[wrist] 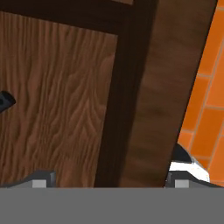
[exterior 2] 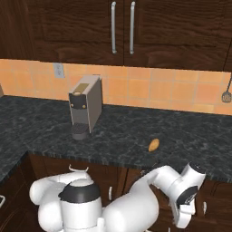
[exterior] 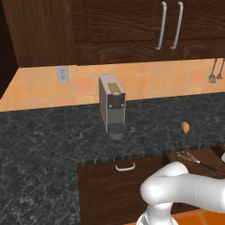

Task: Pick the whisk from the drawer and place it on the counter.

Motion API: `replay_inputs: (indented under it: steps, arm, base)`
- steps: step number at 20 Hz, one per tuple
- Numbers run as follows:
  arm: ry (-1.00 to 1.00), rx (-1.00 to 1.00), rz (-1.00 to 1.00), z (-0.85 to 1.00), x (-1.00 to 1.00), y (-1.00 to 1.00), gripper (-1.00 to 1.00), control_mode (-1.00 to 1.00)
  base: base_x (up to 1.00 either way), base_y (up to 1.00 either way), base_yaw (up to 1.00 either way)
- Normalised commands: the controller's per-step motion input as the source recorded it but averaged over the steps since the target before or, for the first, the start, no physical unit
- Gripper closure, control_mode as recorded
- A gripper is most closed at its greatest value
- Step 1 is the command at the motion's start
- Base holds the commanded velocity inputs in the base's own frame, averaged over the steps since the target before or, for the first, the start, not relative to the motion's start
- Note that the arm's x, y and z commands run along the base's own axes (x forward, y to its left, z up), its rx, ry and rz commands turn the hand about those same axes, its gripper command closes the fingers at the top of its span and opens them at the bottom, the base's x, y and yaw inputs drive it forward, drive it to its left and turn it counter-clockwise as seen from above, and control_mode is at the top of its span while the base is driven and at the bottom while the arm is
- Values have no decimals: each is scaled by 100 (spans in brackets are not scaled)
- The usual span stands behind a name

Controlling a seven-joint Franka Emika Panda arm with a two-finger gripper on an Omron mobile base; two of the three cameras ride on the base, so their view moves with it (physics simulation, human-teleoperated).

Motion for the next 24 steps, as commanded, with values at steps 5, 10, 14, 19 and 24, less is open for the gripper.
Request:
replay_inputs:
  steps: [5,10,14,19,24]
  arm:
    - [1,0,0,-25,-100,0,-100,-100]
    - [0,0,-1,-23,-100,0,-100,-100]
    - [-22,3,-6,69,-52,3,-100,-100]
    - [-7,0,7,98,13,16,-100,-100]
    - [7,0,17,42,22,7,-100,-100]
  base:
    - [0,0,0]
    - [0,0,0]
    - [0,0,0]
    - [0,0,0]
    - [0,0,0]
